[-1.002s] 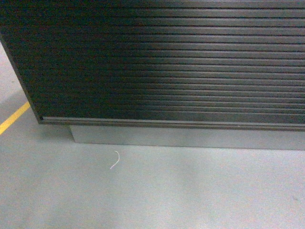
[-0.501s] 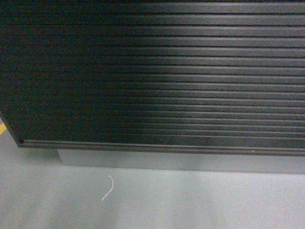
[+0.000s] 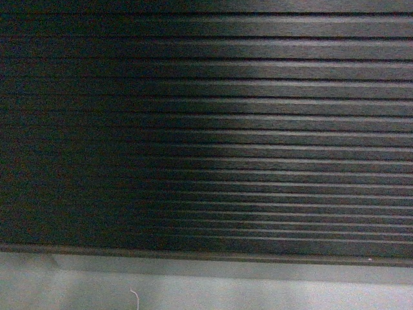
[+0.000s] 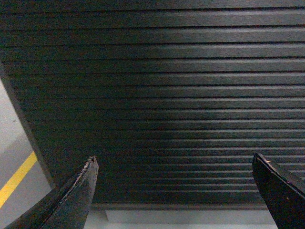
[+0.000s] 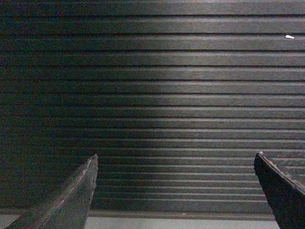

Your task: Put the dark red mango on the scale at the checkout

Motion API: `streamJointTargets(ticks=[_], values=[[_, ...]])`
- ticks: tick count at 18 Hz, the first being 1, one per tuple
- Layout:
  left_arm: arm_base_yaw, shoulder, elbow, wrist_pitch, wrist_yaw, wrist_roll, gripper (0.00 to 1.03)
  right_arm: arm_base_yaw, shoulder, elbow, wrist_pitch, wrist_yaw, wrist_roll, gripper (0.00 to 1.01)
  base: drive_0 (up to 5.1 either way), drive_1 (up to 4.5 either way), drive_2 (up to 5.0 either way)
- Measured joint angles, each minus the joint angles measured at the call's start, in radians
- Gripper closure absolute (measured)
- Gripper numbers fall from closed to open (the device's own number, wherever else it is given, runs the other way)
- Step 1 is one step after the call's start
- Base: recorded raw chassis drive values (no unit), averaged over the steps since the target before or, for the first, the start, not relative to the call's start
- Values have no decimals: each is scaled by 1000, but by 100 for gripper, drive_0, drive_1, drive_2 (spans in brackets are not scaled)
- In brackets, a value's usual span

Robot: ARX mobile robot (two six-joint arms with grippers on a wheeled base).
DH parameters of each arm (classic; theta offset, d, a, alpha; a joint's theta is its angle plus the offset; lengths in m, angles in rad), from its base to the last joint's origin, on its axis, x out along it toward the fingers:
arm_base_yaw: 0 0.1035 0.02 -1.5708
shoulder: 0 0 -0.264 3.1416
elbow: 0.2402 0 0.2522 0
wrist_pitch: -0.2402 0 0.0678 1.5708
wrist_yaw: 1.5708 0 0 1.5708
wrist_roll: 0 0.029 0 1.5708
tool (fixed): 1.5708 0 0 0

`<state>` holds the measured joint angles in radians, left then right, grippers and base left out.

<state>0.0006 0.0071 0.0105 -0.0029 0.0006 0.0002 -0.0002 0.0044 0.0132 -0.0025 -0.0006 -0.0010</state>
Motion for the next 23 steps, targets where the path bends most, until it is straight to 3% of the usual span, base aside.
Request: streamJointTargets(ticks=[23], values=[[0,0,0,-2,-2,0,5,0,0,0,-2,-1,-1,3,0,0,0]])
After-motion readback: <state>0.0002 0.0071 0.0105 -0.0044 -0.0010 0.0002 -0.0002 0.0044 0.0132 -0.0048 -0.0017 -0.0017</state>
